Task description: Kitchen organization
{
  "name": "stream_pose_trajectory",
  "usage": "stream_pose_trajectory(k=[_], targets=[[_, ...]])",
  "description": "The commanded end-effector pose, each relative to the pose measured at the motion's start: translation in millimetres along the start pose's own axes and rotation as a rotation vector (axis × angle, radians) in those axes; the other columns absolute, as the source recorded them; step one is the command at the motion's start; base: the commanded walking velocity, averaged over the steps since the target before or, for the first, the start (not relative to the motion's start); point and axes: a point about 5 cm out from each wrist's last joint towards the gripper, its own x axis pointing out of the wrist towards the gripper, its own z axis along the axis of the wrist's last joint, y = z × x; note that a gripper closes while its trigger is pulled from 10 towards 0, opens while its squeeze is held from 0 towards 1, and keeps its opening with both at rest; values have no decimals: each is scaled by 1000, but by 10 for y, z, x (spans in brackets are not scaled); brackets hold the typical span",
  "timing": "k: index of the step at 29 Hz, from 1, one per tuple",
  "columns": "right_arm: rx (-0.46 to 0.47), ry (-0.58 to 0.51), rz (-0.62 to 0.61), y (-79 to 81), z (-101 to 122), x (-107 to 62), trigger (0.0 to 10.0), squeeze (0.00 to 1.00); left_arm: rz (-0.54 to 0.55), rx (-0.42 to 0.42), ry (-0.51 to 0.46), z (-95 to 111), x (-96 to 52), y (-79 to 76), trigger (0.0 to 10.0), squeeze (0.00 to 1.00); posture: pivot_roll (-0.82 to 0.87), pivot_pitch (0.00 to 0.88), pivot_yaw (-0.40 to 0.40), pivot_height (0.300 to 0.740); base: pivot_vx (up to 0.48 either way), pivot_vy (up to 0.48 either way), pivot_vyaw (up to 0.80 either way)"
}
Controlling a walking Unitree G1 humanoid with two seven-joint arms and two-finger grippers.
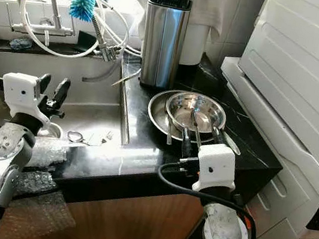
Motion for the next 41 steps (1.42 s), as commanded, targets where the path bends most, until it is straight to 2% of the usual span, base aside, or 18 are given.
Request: stream_pose_trajectory(k=[1, 19, 41], targets=[[6, 9, -7, -12, -12, 21, 0, 0, 3, 7, -18, 67, 27, 19, 10000, 0, -161, 0, -28, 740, 0, 0, 0], [31, -13, -40, 30, 29, 92, 0, 0, -14, 30, -12, 122, 77, 56, 10000, 0, -138, 0, 5, 740, 0, 0, 0], [14, -56, -79, -63, 143, 164, 0, 0, -4, 9, -27, 146, 101, 28, 10000, 0, -144, 0, -6, 740, 0, 0, 0]])
